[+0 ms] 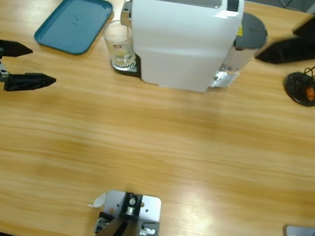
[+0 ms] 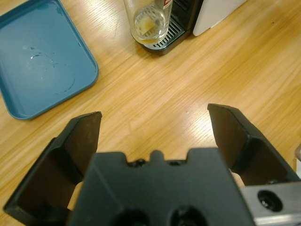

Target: Pour coffee

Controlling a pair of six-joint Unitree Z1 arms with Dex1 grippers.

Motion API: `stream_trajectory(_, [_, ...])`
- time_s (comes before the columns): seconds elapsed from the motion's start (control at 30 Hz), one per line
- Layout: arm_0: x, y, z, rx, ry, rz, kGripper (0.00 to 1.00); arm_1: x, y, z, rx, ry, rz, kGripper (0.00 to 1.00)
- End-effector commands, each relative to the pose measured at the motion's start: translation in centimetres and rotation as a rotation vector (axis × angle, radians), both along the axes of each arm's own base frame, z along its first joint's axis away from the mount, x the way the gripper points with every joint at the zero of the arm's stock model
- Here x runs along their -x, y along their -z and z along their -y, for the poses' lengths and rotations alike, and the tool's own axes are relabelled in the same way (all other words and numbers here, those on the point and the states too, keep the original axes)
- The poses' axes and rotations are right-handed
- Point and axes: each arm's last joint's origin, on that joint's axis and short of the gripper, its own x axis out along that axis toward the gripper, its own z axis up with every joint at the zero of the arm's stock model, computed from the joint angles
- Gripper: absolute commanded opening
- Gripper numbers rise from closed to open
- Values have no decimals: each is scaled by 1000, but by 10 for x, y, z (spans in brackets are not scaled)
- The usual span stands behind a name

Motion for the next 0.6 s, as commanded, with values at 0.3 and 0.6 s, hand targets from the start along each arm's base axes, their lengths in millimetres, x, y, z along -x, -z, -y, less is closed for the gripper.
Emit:
stream_trajectory(0.3, [7,13,0,42,44,-34,1000,93,93,63,-132,-72,85,1000])
stream_trajectory(0.6, [8,12,-1,46,48,-23,1000,101,104,71,-167,-57,133,1000])
